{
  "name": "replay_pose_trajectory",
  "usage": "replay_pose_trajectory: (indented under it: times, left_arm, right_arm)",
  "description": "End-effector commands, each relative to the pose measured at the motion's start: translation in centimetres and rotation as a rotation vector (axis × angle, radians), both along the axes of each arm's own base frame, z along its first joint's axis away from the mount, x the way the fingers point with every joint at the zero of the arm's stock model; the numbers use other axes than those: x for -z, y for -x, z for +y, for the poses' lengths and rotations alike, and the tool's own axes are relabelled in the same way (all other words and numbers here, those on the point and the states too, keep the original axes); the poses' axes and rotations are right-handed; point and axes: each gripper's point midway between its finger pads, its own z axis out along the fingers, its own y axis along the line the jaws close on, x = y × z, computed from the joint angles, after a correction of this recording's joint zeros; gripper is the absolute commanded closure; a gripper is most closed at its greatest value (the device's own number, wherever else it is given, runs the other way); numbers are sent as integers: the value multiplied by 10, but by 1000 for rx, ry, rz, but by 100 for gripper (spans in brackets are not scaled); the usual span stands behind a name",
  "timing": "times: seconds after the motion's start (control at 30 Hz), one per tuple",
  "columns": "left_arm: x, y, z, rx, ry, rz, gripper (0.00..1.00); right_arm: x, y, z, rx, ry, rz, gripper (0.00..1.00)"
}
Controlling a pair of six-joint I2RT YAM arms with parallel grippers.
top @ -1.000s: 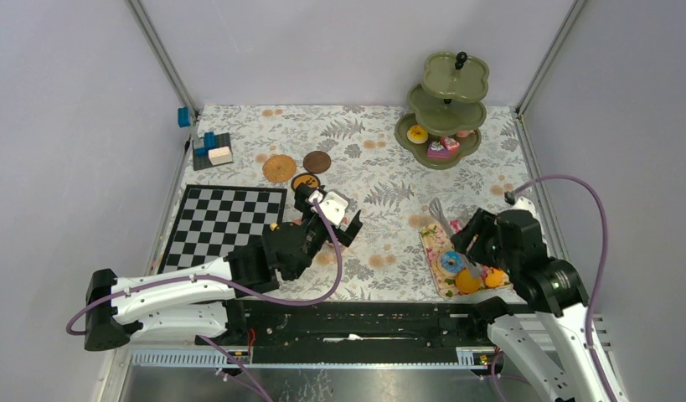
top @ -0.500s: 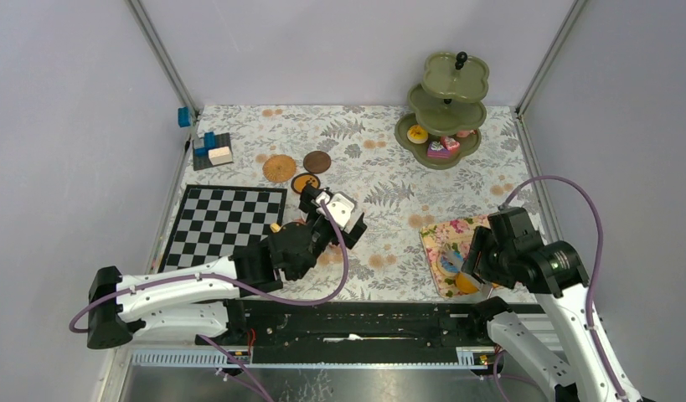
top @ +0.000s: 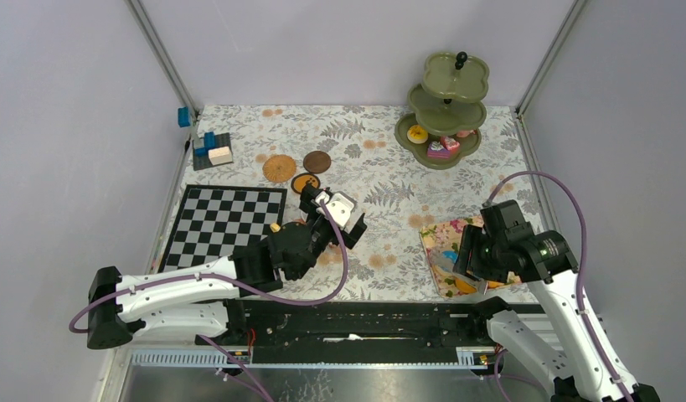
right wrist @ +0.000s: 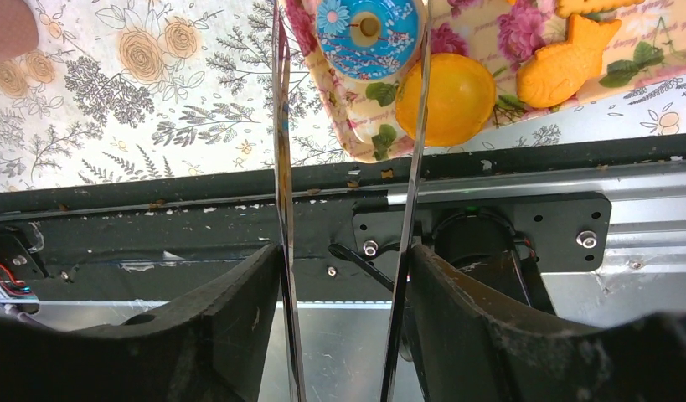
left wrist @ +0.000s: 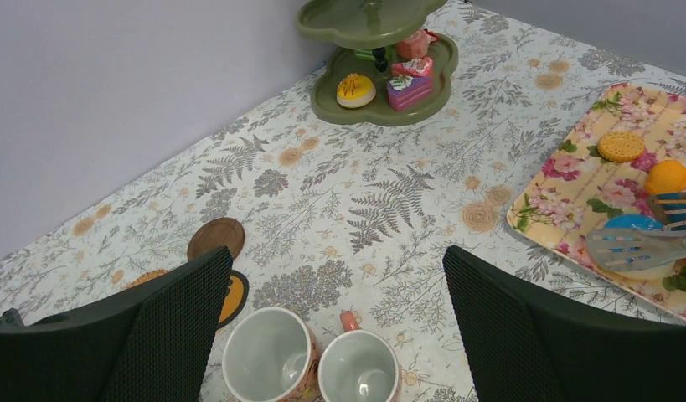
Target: Serve the afternoon tea
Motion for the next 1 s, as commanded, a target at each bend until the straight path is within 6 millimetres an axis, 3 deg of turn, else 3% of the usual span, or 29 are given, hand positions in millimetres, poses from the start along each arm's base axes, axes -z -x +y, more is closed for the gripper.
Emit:
replay_pose_trajectory:
  times: [0.0,0.47,0.97]
  left_arm:
    - [-26,0,-2,4,76,-15,1]
    - [-27,2,-5,19,82,-5,1]
    - [-30,4,-14,44,101,25,1]
  right_arm:
    - [0,2,1,-47,7,14,36]
    - [10,-1,-7,-15,71,58,49]
    - [-18,-24,-10,103,25,-145,57]
